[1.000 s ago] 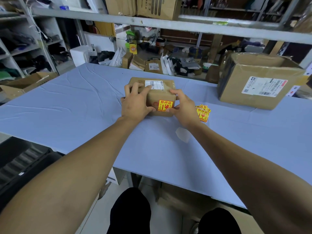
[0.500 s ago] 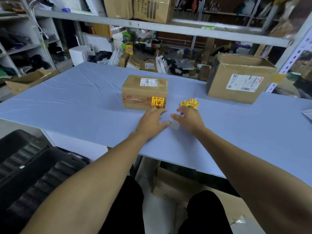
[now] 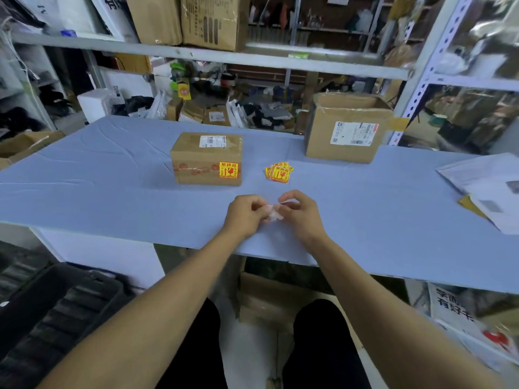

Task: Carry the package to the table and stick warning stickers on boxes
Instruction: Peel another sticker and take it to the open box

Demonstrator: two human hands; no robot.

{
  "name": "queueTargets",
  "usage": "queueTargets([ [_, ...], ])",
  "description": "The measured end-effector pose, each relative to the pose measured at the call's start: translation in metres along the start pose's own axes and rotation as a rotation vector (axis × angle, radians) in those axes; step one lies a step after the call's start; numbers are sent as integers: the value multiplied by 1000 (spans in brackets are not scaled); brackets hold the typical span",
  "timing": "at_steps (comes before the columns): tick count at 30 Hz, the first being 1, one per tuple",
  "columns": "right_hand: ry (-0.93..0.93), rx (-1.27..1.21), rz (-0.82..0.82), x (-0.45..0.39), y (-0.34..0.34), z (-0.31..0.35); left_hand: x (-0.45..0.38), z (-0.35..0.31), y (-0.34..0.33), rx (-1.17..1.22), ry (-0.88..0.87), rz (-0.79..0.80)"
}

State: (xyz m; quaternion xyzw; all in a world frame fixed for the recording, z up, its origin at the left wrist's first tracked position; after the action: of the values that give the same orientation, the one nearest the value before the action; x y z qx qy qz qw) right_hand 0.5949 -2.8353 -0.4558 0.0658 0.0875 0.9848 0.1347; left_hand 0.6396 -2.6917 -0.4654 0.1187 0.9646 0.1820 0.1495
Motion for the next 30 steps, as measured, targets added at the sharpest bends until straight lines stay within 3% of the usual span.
queueTargets([
  [6,61,24,-20,38,18,-13,21,-5,-23,426,180,-125],
  [11,75,34,-124,29,46,-10,27,-26,-47,670,224,-33],
  [14,36,-56,-155,23,58,-9,24,-31,-52,574,160,17],
  [20,92,-88,-130,26,47,-1,6,-30,-44,481,162,-43],
  [30,248,226,-209,21,56,21,-12,-46,-47,384,316,150],
])
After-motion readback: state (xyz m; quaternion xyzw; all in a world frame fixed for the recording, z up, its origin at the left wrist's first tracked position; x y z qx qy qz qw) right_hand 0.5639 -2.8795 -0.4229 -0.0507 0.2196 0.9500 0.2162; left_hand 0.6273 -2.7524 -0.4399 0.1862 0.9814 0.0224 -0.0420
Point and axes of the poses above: each hand's wrist, its own x-axis away from the middle knuckle, its own y-axis out of the back of the hand, z = x × y, the point moved 7 cm from there along -x, towards the middle knuckle, and after that the axes turned 11 degrees about -y, right-handed, at the moved point
